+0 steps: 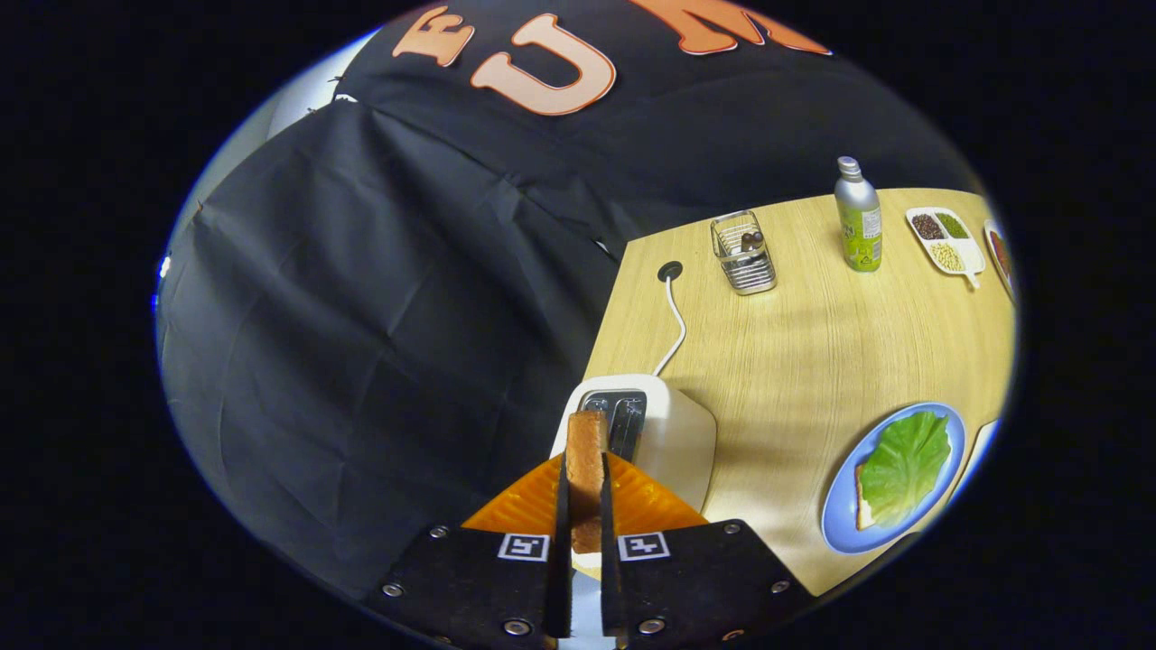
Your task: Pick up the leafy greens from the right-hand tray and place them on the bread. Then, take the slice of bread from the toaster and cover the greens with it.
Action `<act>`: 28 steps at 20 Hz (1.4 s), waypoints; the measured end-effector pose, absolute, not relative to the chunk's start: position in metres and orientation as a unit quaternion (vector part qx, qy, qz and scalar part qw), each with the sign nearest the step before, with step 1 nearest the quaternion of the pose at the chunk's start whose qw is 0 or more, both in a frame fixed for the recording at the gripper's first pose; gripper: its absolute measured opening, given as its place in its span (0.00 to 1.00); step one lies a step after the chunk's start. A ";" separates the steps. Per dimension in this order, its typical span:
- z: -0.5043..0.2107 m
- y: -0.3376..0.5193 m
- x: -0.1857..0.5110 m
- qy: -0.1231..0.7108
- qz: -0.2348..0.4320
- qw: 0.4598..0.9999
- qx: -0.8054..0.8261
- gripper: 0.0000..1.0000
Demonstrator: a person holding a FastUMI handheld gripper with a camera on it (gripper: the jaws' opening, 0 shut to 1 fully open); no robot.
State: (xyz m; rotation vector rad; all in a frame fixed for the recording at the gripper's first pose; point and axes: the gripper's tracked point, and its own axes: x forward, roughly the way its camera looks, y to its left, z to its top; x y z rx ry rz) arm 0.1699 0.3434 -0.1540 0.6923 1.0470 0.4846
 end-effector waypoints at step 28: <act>-0.284 0.133 0.116 0.487 0.159 0.782 0.354 0.13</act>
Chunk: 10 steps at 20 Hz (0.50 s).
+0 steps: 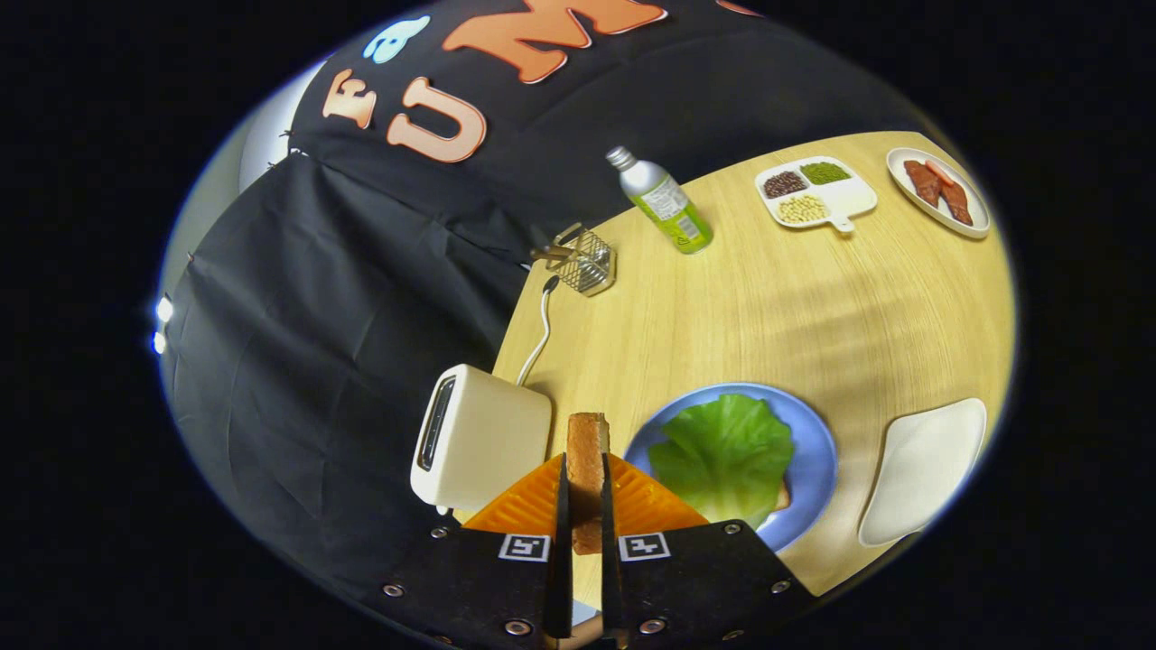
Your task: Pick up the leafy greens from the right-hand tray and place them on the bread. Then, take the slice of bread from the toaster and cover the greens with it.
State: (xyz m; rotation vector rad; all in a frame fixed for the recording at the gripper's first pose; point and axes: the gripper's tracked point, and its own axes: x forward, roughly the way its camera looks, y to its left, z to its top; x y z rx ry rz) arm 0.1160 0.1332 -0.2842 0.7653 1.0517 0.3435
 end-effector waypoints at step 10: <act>-0.342 0.107 0.100 0.520 0.143 0.759 0.365 0.13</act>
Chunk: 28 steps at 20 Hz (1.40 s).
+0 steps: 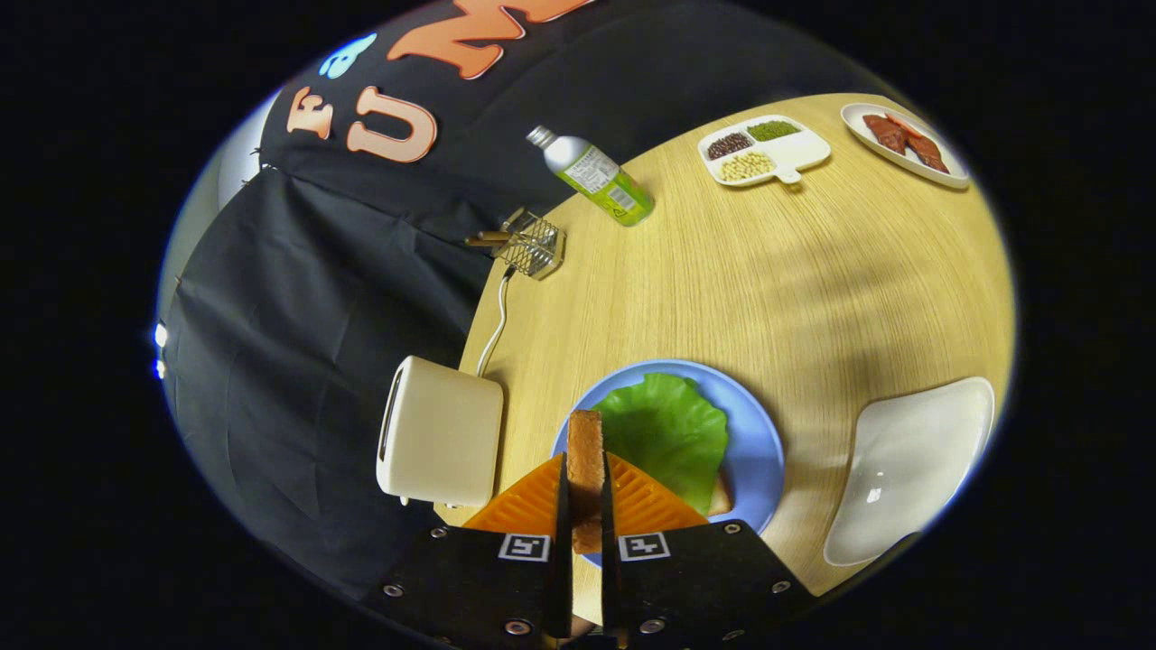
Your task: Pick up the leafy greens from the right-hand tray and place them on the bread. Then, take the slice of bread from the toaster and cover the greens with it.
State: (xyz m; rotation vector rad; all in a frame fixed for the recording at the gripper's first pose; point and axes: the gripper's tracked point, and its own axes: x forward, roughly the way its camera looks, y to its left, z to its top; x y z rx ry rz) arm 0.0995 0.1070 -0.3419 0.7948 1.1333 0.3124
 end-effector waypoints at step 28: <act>-0.287 0.050 0.123 0.356 0.055 0.926 0.114 0.61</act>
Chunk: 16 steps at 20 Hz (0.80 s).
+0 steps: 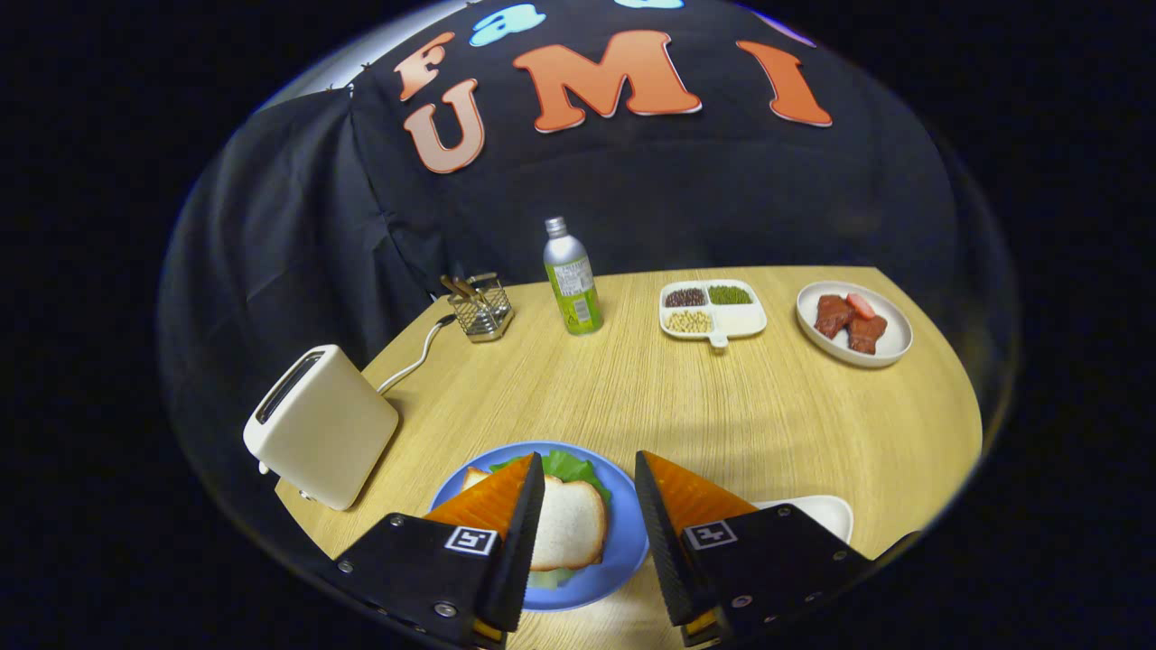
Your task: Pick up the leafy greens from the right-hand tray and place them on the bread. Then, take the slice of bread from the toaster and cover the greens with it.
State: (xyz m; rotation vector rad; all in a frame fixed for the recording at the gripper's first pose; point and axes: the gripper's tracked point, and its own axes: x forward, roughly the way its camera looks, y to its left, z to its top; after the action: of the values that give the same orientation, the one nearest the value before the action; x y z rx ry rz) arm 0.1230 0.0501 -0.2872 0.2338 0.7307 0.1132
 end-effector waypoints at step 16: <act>-0.079 0.043 0.048 0.105 0.030 0.994 0.002 0.95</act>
State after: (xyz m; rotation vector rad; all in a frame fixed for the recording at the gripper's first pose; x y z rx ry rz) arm 0.0483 0.0428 -0.0790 0.0041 0.2110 0.0606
